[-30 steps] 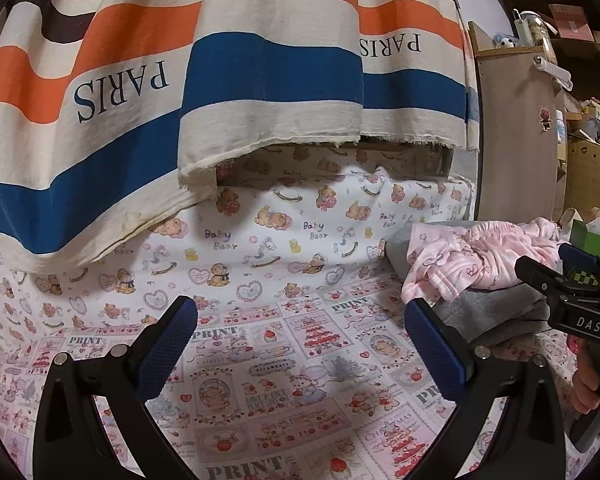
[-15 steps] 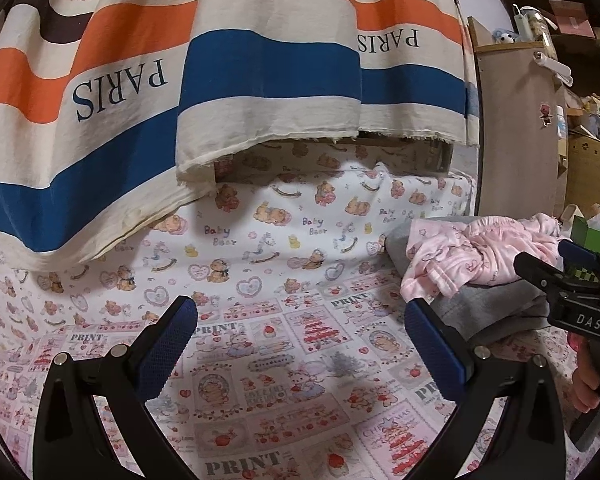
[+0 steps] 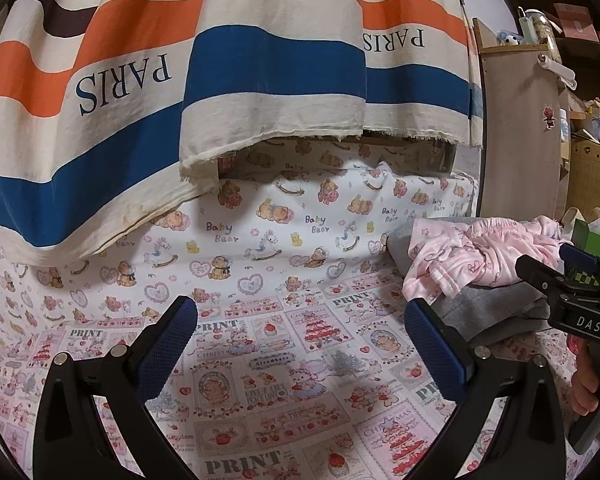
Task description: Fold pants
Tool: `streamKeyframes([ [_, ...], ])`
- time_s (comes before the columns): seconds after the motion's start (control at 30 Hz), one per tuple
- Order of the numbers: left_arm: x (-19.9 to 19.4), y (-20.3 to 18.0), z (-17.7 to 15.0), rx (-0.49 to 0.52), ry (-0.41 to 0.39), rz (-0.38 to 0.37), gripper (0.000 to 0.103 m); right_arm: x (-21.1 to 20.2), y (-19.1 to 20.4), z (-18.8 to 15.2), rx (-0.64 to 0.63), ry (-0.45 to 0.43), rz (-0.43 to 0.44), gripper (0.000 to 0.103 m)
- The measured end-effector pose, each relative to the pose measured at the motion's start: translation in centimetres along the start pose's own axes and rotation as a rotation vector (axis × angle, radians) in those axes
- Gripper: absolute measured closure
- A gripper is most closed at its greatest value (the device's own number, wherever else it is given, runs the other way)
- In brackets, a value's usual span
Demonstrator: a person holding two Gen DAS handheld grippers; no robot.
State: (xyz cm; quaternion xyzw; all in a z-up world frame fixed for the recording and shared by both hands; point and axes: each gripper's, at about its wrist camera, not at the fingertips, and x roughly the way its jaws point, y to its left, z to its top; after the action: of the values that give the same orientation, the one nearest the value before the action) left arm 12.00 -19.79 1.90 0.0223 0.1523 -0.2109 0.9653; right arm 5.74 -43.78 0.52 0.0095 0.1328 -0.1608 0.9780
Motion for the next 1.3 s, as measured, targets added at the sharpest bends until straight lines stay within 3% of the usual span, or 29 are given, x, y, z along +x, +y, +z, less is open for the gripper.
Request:
streamKeyframes([
  [1.3, -0.18, 0.32, 0.04, -0.018, -0.010, 0.042, 0.000, 0.24, 0.23, -0.12, 0.001, 0.025, 0.010, 0.001],
])
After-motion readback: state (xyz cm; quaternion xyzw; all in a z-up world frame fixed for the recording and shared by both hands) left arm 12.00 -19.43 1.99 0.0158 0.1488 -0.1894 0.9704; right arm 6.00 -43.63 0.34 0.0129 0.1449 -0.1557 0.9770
